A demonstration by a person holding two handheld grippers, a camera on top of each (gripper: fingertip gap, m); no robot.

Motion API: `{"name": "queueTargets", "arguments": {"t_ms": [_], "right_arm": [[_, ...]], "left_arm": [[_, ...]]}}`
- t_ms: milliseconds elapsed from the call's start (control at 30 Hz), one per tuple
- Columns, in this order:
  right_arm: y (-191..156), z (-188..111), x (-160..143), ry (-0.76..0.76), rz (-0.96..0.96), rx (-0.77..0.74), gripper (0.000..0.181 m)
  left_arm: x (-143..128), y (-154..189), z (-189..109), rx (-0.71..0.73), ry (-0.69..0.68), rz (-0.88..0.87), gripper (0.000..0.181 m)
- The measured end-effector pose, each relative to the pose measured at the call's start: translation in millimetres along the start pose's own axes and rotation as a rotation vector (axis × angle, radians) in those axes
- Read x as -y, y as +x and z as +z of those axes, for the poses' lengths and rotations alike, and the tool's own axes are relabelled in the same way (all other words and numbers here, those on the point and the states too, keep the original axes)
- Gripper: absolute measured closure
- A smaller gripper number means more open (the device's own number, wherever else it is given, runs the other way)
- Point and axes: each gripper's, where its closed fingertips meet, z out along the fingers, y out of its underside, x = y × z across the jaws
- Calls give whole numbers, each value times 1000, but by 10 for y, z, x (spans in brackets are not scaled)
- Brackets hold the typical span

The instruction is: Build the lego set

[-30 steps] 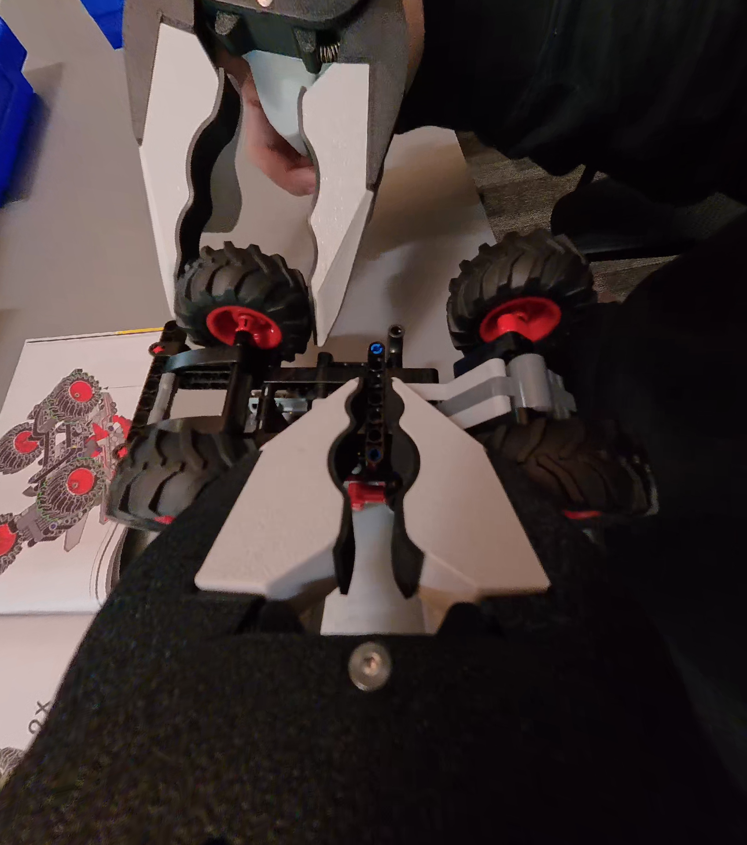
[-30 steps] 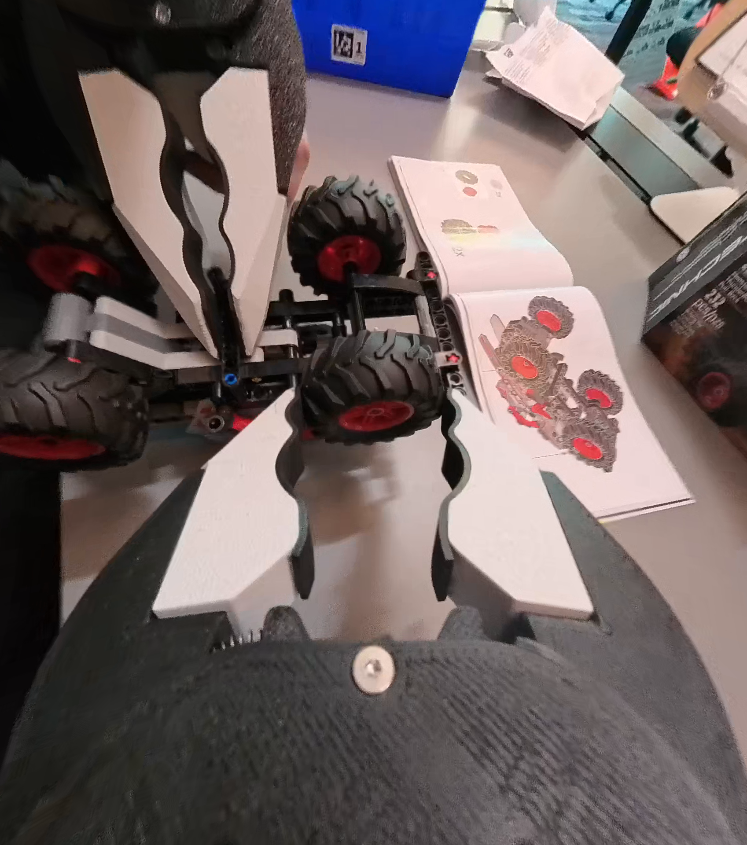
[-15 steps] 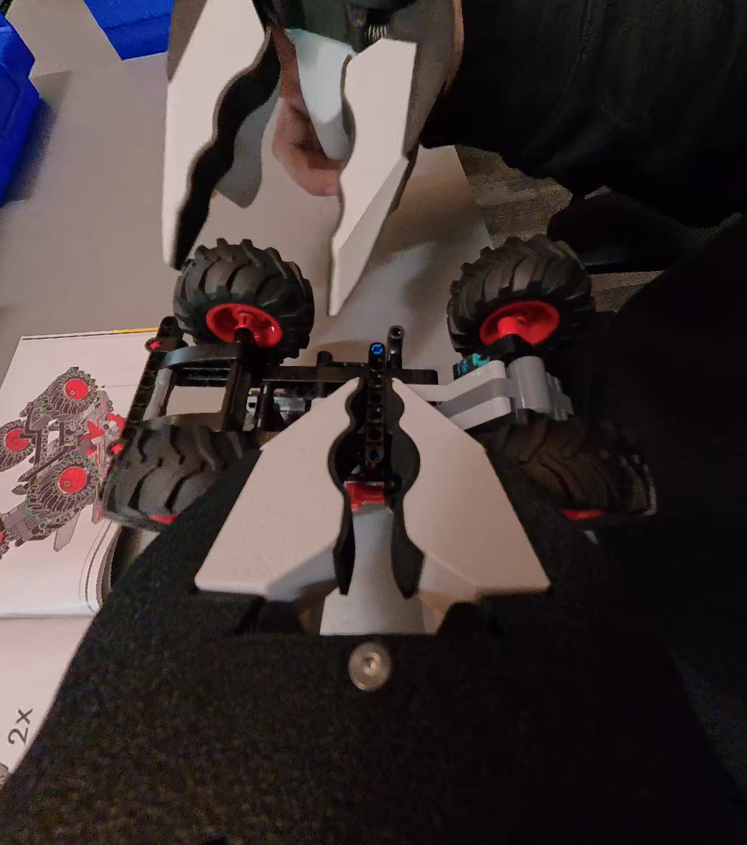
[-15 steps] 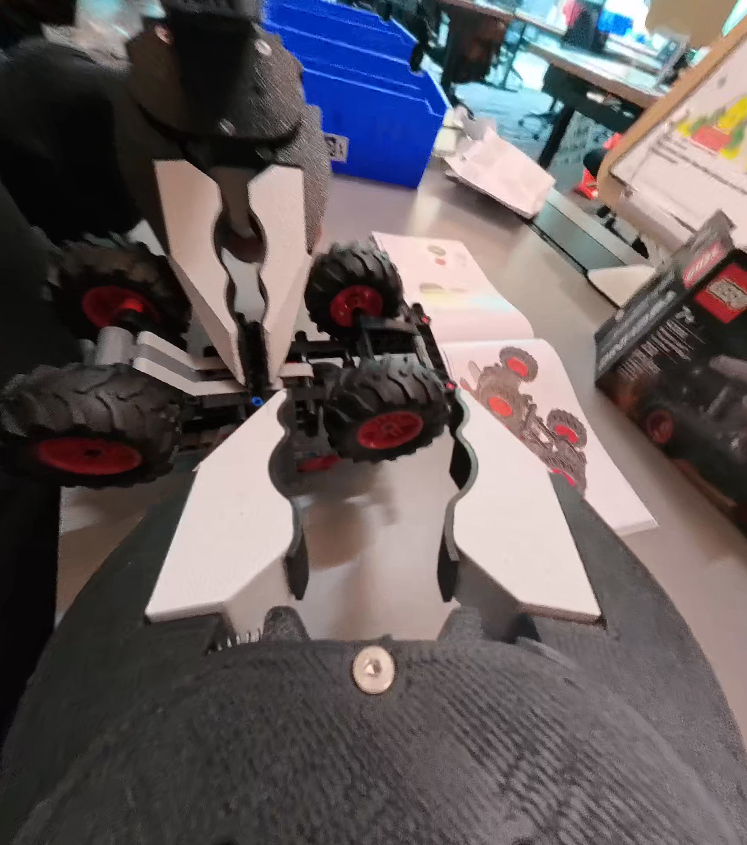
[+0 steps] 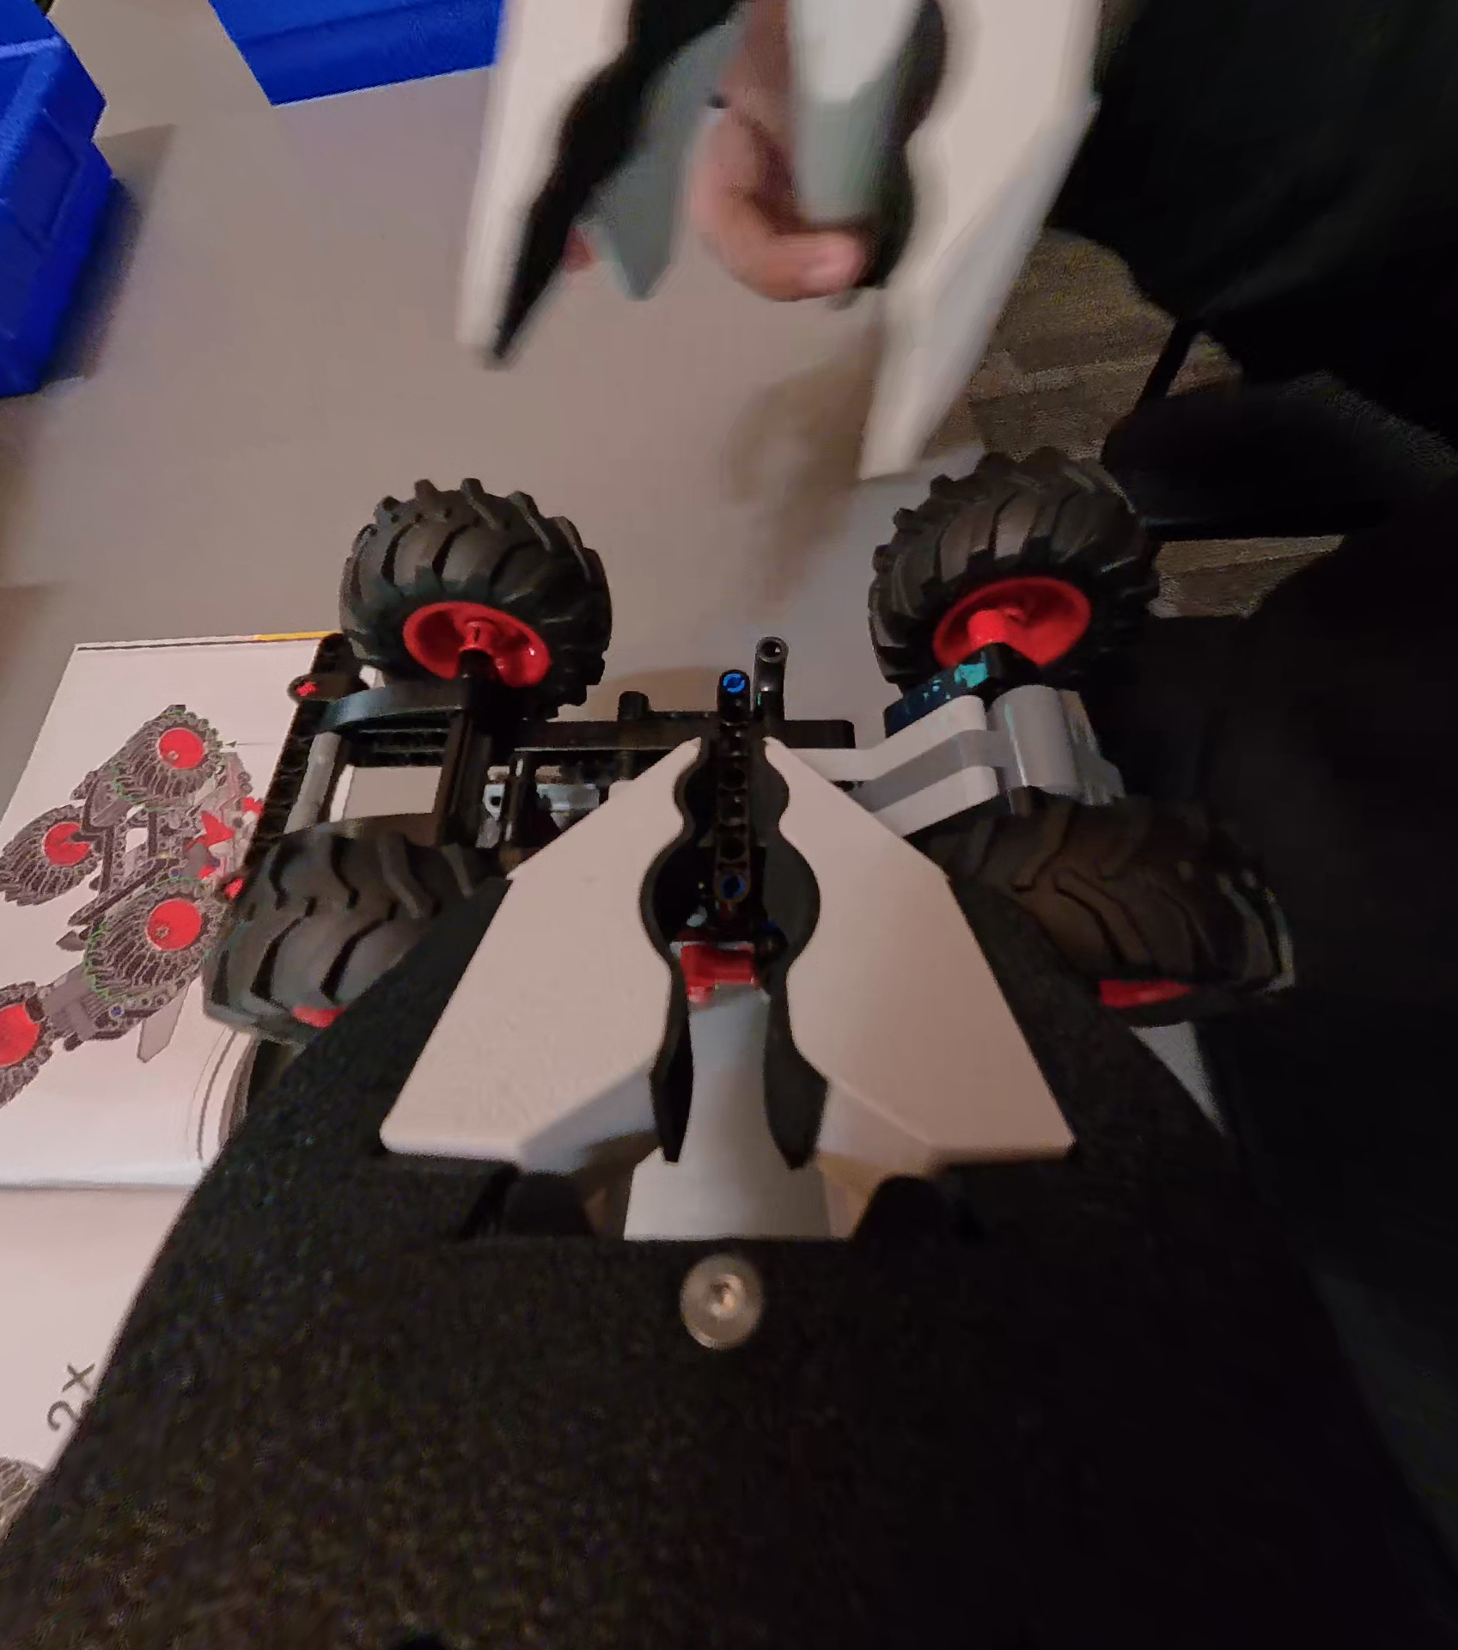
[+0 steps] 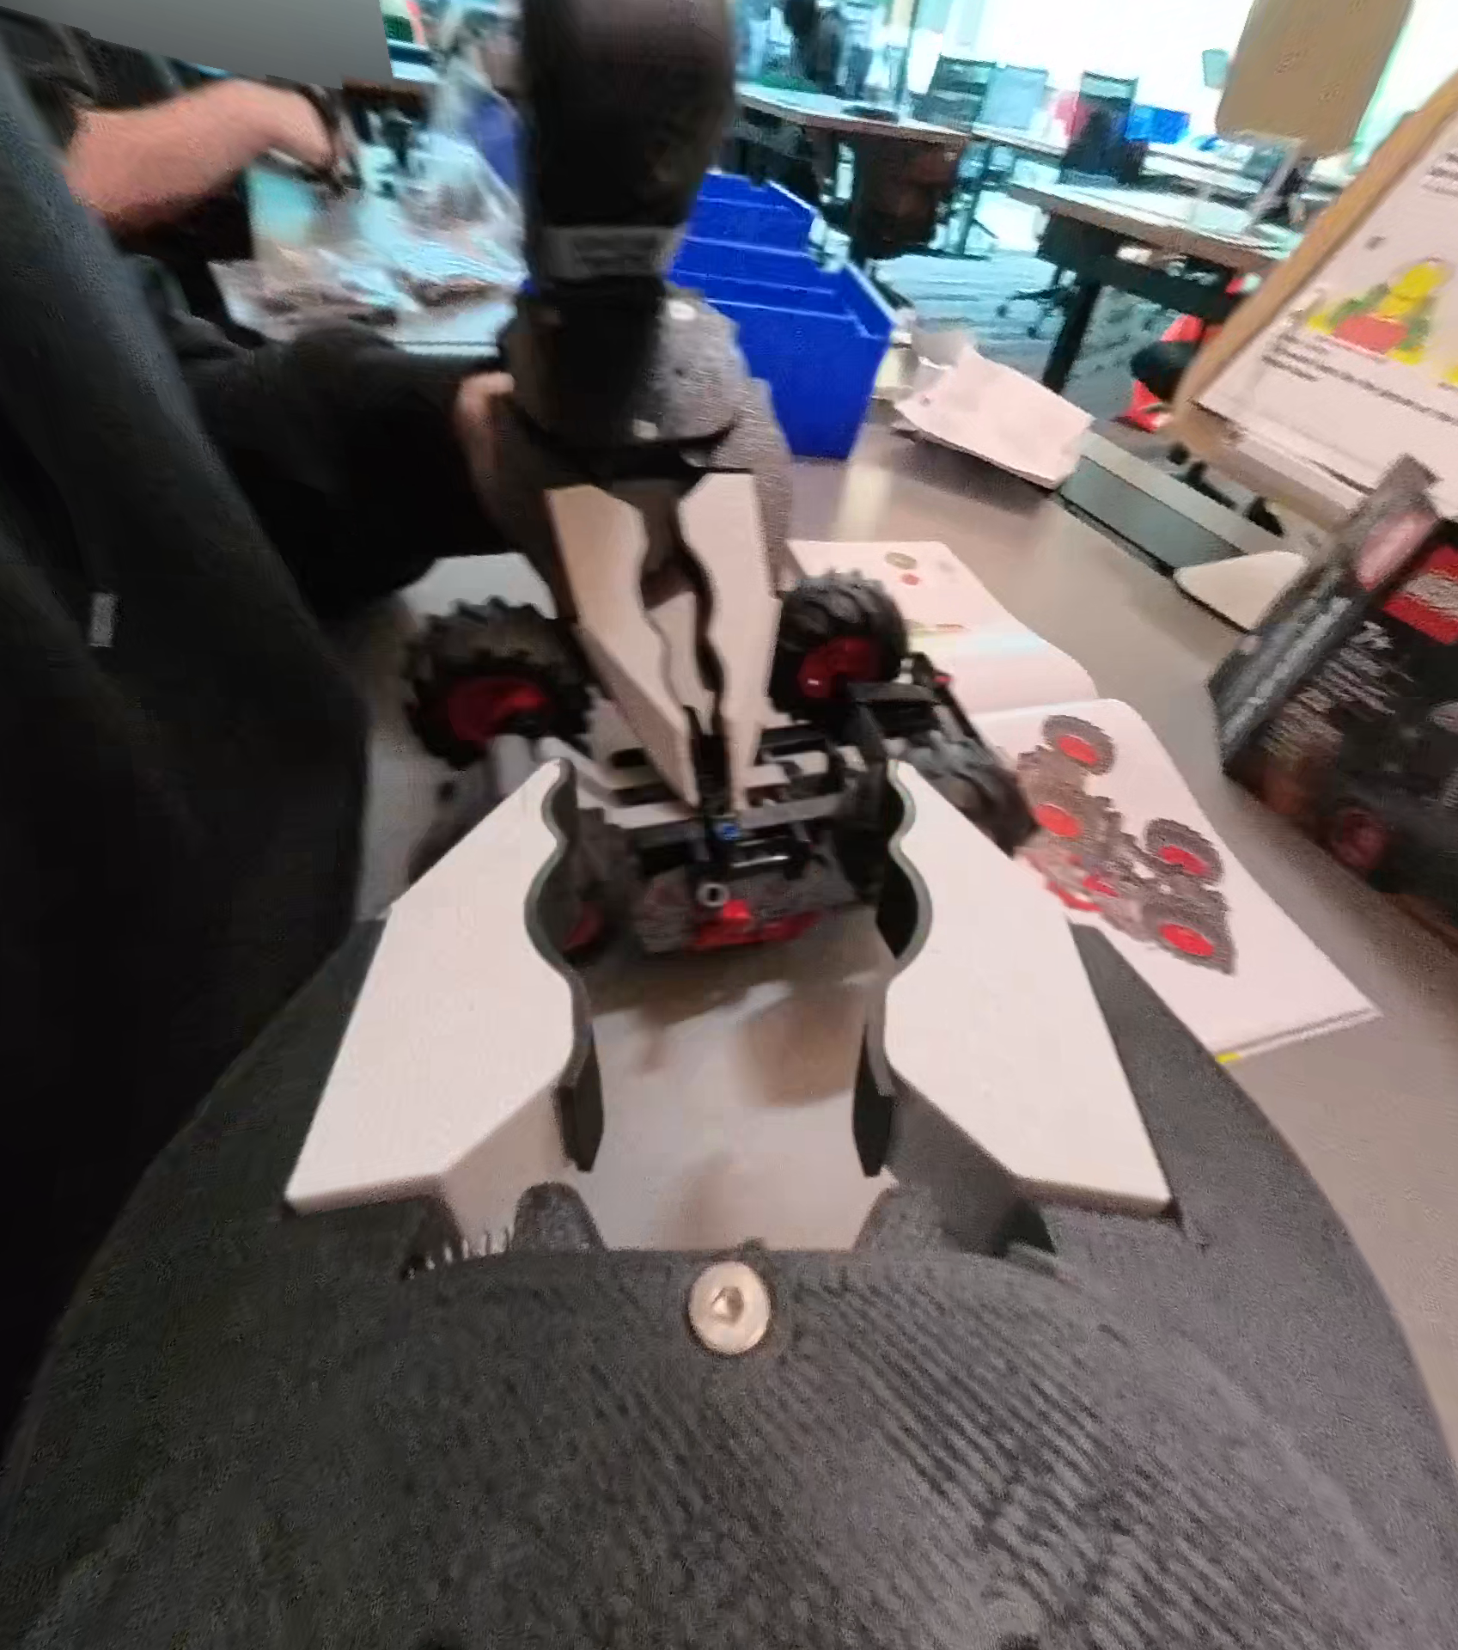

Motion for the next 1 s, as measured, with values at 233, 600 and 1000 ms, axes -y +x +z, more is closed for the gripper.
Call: {"name": "queueTargets", "arguments": {"t_ms": [233, 600, 1000], "right_arm": [[-578, 75, -276, -186, -72, 49, 106], [-474, -102, -364, -310, -174, -13, 155], [-180, 156, -456, -280, -206, -16, 100]], "left_arm": [[4, -88, 22, 9, -12, 6, 176], [-15, -373, 33, 101, -52, 24, 176], [-34, -427, 15, 88, -26, -32, 176]]}}
